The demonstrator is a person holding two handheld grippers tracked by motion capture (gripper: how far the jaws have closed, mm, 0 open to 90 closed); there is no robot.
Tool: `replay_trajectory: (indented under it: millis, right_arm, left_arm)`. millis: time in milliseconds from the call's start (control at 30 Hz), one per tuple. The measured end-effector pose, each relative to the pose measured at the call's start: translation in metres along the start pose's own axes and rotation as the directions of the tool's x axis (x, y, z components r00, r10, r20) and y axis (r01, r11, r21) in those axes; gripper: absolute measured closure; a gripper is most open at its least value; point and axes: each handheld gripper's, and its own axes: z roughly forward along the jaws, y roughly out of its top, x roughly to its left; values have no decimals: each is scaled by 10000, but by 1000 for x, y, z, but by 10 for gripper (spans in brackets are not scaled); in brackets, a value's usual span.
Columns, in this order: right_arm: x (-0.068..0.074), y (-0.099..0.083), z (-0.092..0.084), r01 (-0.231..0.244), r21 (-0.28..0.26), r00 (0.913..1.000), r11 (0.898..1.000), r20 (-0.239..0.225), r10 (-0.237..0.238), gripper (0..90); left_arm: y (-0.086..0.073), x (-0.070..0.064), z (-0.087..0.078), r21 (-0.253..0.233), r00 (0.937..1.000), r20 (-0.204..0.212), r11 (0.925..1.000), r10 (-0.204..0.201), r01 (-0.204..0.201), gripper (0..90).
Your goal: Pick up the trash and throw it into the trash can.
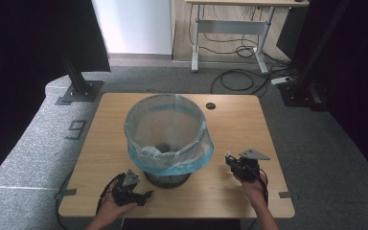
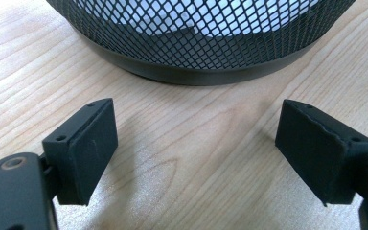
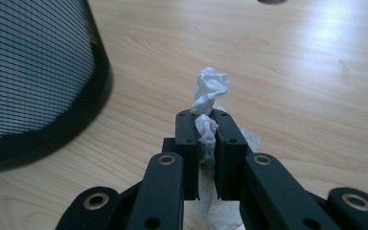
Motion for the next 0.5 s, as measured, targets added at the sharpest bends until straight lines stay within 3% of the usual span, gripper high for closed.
replay_trajectory:
  millis: [200,500]
  right_arm:
    - [2,9,-16,55,-538,9999,9985,-146,-63,823]
    - [7,17,-25,138,-918,9997,9957,-196,-157,823]
  left_arm:
    - [0,0,0,-3,10000,-1,10000,1,-1,144]
    - [0,0,0,-5,10000,-2,10000,-1,1,144]
